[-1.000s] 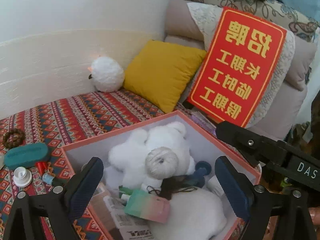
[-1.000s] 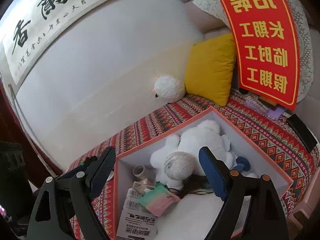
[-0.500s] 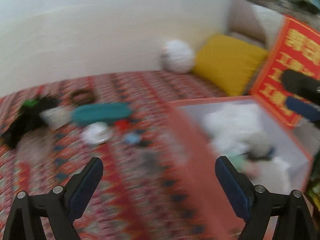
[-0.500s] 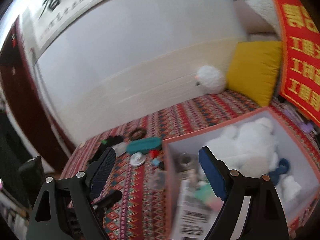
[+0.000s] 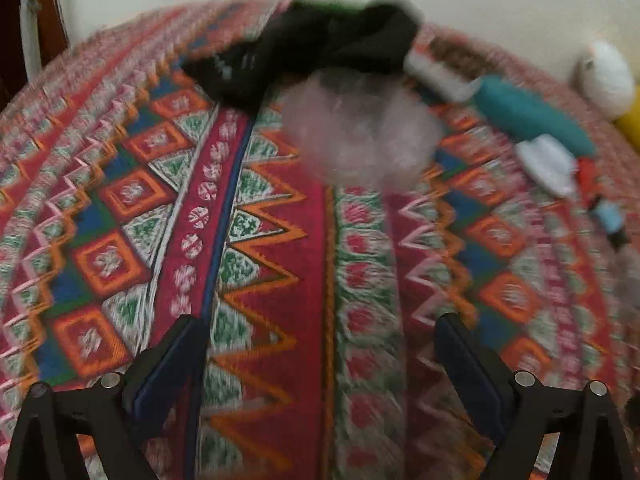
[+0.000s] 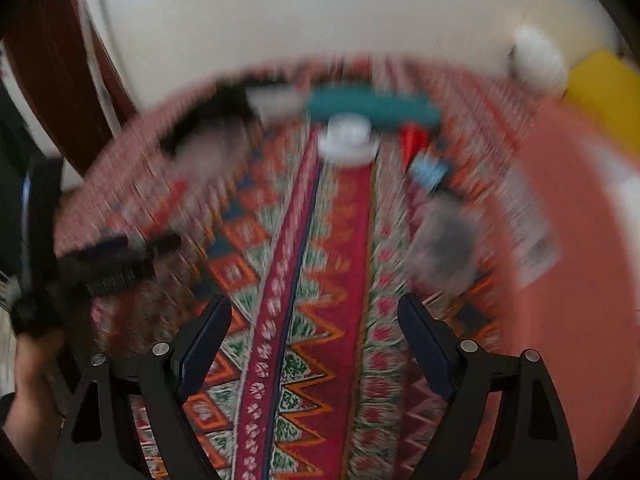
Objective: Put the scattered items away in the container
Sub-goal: 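Grasp the white bottle cap with the right tool while the left tool grasps the clear flower container, then carry the bottle cap and flower container into the pink box, open both tools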
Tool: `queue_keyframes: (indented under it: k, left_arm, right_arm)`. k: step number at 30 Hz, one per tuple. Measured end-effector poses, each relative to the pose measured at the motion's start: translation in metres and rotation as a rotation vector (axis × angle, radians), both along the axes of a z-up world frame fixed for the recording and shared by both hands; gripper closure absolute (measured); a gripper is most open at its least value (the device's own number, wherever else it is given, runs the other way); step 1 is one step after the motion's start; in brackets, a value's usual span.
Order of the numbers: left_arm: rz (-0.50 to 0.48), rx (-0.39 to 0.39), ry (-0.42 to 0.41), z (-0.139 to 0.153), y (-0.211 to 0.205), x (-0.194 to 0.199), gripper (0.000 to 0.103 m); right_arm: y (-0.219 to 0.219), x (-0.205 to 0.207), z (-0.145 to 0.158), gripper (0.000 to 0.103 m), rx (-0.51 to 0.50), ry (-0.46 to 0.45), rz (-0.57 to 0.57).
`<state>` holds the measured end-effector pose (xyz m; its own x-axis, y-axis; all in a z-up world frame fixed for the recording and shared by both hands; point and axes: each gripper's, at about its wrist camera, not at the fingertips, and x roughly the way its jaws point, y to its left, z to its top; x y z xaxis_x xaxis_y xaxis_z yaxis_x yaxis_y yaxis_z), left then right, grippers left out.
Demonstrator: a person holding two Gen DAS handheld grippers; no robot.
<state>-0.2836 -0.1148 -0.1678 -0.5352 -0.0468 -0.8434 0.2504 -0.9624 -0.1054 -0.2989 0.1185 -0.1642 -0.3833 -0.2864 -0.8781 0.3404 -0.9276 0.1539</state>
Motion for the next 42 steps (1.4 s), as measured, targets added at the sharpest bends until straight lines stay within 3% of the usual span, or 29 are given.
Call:
queue_keyframes:
  k: [2, 6, 9, 14, 15, 17, 19, 24, 30, 33, 37, 42]
  left_arm:
    - [-0.029, -0.065, 0.018, -0.002, 0.008, -0.015, 0.001]
    - [-0.079, -0.127, 0.013, -0.011, 0.017, -0.057, 0.001]
    - [-0.054, -0.098, 0.013, -0.010, 0.009, -0.082, 0.001]
    - [-0.063, -0.125, 0.028, -0.008, 0.002, -0.119, 0.000]
    - [-0.061, -0.114, 0.034, -0.007, -0.002, -0.125, 0.000]
    - [-0.060, -0.099, 0.054, -0.005, -0.005, -0.133, 0.001]
    - [-0.060, -0.090, 0.071, -0.003, -0.005, -0.132, 0.005]
    - [-0.042, -0.001, 0.136, 0.008, -0.012, -0.104, 0.005]
    - [-0.013, 0.055, 0.189, 0.032, -0.012, -0.014, 0.005]
    - [-0.017, 0.058, 0.220, 0.050, -0.008, 0.028, 0.005]
    - [-0.049, 0.038, 0.285, 0.087, 0.017, 0.073, 0.005]
    - [-0.115, 0.018, 0.373, 0.135, 0.053, 0.106, 0.005]
  right_arm:
    - [-0.007, -0.016, -0.026, 0.013, 0.022, -0.062, -0.016]
    - [-0.023, -0.045, -0.035, 0.001, 0.089, 0.011, -0.034]
    - [-0.029, -0.078, -0.038, 0.000, 0.070, 0.031, -0.089]
    - [-0.045, -0.138, -0.040, 0.000, 0.067, 0.100, -0.176]
    - [-0.044, -0.146, -0.039, 0.004, 0.068, 0.116, -0.189]
    - [-0.044, -0.159, -0.035, 0.033, 0.078, 0.150, -0.196]
    - [-0.044, -0.166, -0.030, 0.037, 0.075, 0.165, -0.179]
    - [-0.025, -0.124, -0.021, 0.037, -0.036, 0.099, -0.169]
    - [0.006, -0.027, 0.002, 0.037, -0.108, 0.042, -0.119]
    - [0.020, 0.023, 0.031, 0.037, -0.126, 0.111, -0.101]
    - [0.032, 0.081, 0.077, 0.037, -0.160, 0.270, -0.081]
    - [0.050, 0.121, 0.120, 0.037, -0.206, 0.387, -0.066]
